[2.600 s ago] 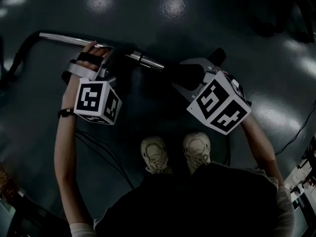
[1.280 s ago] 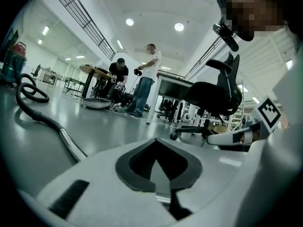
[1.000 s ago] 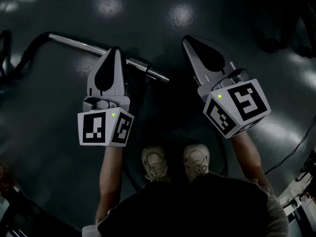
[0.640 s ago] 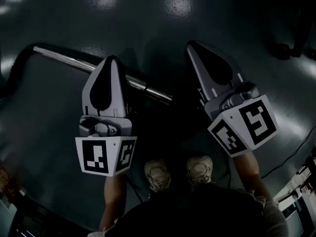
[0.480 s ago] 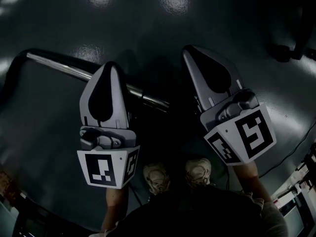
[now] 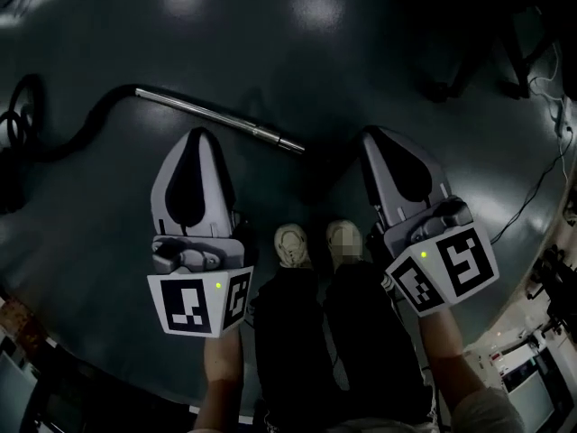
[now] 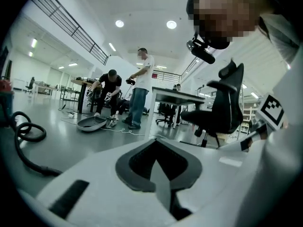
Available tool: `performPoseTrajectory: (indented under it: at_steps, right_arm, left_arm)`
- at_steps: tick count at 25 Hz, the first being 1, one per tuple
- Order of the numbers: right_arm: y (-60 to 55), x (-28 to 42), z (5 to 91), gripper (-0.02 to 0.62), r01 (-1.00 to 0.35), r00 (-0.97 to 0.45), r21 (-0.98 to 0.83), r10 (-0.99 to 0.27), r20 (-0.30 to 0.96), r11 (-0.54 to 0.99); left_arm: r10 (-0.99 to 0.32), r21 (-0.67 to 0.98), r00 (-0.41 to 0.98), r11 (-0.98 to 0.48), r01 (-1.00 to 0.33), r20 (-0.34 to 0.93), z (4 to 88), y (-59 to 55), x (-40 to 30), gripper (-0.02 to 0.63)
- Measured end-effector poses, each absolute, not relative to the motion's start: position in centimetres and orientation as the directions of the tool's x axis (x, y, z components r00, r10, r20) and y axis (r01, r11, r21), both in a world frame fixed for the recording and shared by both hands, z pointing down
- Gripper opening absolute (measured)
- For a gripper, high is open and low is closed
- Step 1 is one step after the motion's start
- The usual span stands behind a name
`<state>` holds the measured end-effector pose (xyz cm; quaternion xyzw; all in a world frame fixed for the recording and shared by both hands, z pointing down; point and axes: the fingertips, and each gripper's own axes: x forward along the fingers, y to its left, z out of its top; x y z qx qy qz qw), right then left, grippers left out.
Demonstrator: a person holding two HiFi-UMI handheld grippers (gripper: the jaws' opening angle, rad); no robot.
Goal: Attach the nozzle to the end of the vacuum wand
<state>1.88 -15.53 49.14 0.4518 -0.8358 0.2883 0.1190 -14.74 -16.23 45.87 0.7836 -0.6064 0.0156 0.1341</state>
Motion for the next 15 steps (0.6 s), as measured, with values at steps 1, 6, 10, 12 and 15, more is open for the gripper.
performPoseTrajectory:
  at_steps: [1, 6, 10, 12, 15]
  right_arm:
    - [-15.2, 1.4, 44.4, 0.008, -0.820, -0.570, -0.372, -0.681, 0.459, 0.436]
    - [-11.4, 0.0, 18.3, 0.008, -0.823, -0.568, -0.346, -0.640, 0.518, 0.450]
    - [-8.6, -0.3, 0.0, 0.008, -0.801, -0.598, -0.356, -0.658, 0.457, 0.481]
    - [-7.8, -0.1, -5.4, 0.006, -0.780, -0.623, -0.376, -0.677, 0.391, 0.500]
    - [-5.7, 0.4, -8.3, 0.008, -0.768, -0.638, -0.366, -0.685, 0.352, 0.526]
  left_arm:
    - [-0.947, 0.204, 0.261, -0.223, -0.953, 0.185, 41.0, -16.0, -15.0, 0.003]
    - [-0.916, 0.283, 0.283, -0.202, -0.938, 0.284, 15.7, -11.1, -13.0, 0.003]
    - [-0.908, 0.248, 0.303, -0.234, -0.940, 0.288, 0.5, -6.8, -11.1, 0.003]
    - [-0.916, 0.210, 0.314, -0.266, -0.941, 0.249, -3.3, -5.7, -10.7, 0.003]
    - [-0.919, 0.200, 0.312, -0.268, -0.942, 0.241, -5.0, -3.6, -11.2, 0.003]
